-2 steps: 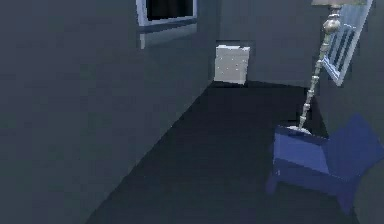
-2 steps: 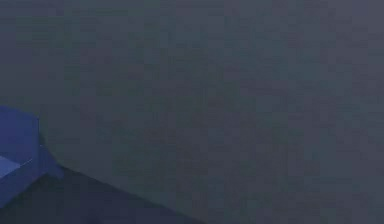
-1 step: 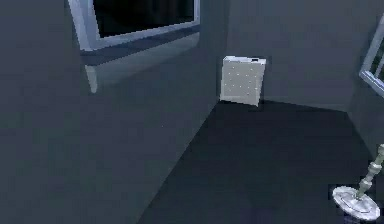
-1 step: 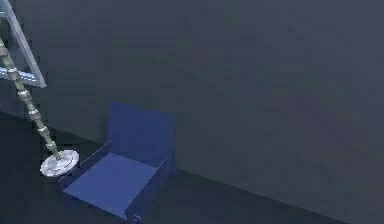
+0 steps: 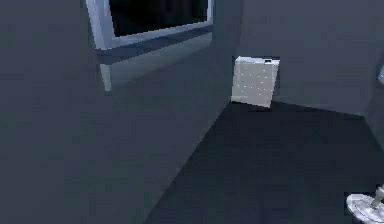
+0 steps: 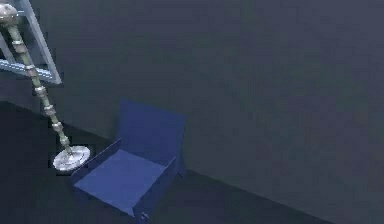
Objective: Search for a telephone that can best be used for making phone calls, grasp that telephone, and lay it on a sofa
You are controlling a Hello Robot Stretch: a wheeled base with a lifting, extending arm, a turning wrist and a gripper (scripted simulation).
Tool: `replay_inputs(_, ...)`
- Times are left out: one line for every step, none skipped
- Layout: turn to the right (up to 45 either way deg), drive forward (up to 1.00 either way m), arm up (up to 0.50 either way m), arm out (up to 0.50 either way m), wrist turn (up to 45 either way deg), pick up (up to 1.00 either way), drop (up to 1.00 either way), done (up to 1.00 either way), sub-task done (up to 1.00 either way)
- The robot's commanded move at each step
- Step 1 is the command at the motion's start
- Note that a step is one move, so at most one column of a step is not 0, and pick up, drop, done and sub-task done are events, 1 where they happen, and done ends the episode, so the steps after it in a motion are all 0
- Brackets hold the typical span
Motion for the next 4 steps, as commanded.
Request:
replay_inputs(0.0, 0.40, 0.00, 0.00, 0.0, 0.00, 0.00, 0.00, 0.00)
replay_inputs(27.0, 0.00, 0.00, 0.00, 0.0, 0.00, 0.00, 0.00, 0.00)
replay_inputs(0.0, 1.00, 0.00, 0.00, 0.0, 0.00, 0.00, 0.00, 0.00)
replay_inputs(3.0, 0.00, 0.00, 0.00, 0.0, 0.00, 0.00, 0.00, 0.00)
